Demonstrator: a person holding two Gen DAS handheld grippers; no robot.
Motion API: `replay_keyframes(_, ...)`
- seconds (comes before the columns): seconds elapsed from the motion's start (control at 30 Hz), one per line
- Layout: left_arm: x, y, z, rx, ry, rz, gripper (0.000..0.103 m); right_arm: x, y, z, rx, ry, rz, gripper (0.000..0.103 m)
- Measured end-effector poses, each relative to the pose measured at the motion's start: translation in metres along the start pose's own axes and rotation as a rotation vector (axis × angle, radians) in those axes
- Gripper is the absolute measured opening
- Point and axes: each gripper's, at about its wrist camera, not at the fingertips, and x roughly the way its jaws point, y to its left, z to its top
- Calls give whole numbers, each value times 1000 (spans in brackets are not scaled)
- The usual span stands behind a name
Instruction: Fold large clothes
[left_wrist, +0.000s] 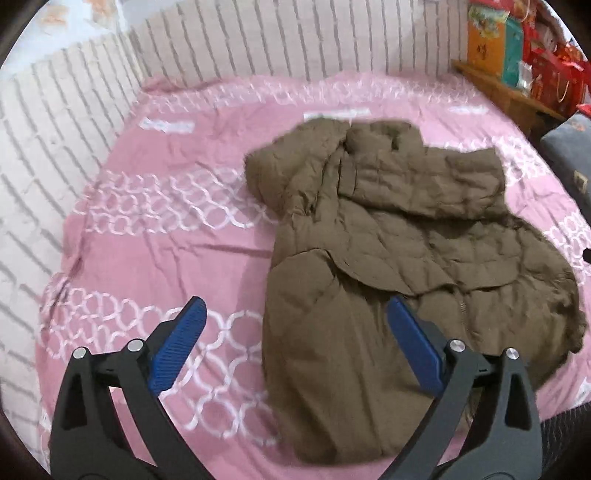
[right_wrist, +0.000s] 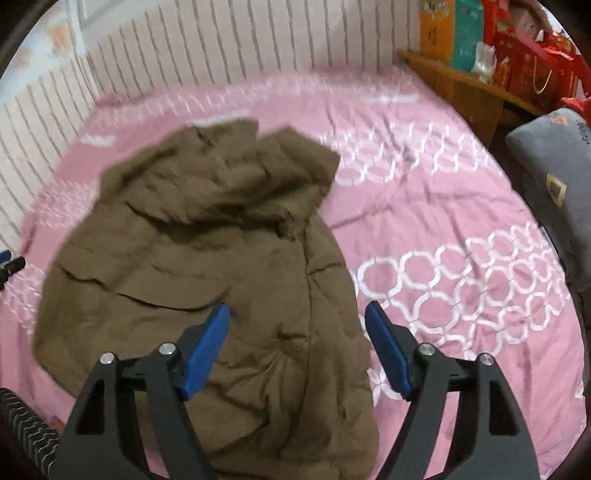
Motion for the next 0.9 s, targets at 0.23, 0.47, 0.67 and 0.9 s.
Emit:
replay_keyframes(0.23, 113, -1, -17, -15, 226, -28, 93, 84, -15, -7, 13, 208, -31, 75)
replay_keyframes(0.47, 184, -22, -35, 7, 357, -10, 87, 112, 0, -13, 7, 236, -9, 15)
replay_keyframes(0.67, 139, -37, -36, -53, 328, 13, 22, 66, 10, 2, -70, 90, -72, 9)
replay_keyframes(0.9, 80, -44, -56, -188, 379, -18, 23, 24, -5, 4, -97, 41, -148, 12)
